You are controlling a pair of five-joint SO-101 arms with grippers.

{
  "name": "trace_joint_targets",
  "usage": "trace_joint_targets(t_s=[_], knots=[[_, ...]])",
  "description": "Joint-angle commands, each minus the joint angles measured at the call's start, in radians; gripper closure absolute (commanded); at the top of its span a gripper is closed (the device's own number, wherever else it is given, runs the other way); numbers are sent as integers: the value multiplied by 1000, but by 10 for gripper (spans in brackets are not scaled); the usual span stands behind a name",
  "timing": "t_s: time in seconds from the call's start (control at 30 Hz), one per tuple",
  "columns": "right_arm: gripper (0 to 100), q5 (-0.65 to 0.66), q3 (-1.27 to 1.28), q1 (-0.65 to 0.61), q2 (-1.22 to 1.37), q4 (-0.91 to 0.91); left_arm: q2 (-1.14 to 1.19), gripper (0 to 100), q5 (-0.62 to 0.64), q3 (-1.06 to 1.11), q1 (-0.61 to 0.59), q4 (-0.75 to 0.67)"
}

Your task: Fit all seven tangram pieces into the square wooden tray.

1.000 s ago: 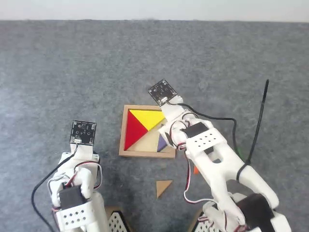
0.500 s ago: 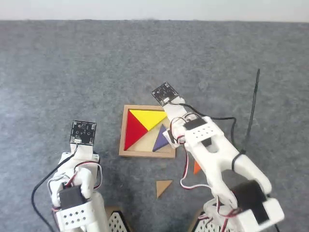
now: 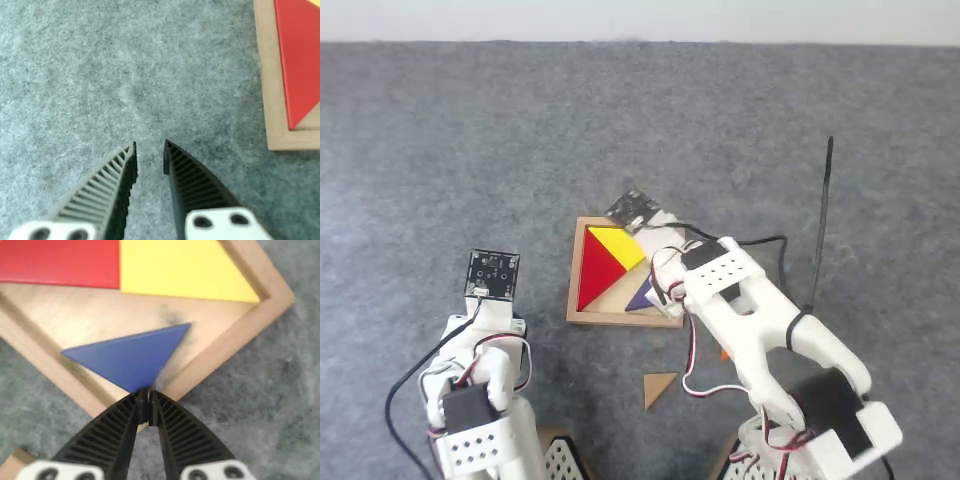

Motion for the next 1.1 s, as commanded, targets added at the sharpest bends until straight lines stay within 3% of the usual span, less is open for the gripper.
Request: trace_joint_targets(t_s=[0.0,0.2,0.4,0.5,0.77,0.97,1.07], knots=[[987,43,-66,-10,-31,44,-11,913,8,-8,3,6],[987,46,-74,61,-202,42,-11,913,8,-8,3,6],[987,-124,15,-36,-185,-274,-11,913,8,-8,3,6],[987,-127,51,-82,-102,-354,-11,913,8,-8,3,6],[987,-124,49,-139,-25,-302,-11,913,8,-8,3,6],[987,21,-5,-137,-16,-145,-11,913,8,-8,3,6],[987,32,-54,-119,-15,-47,-11,913,8,-8,3,6]])
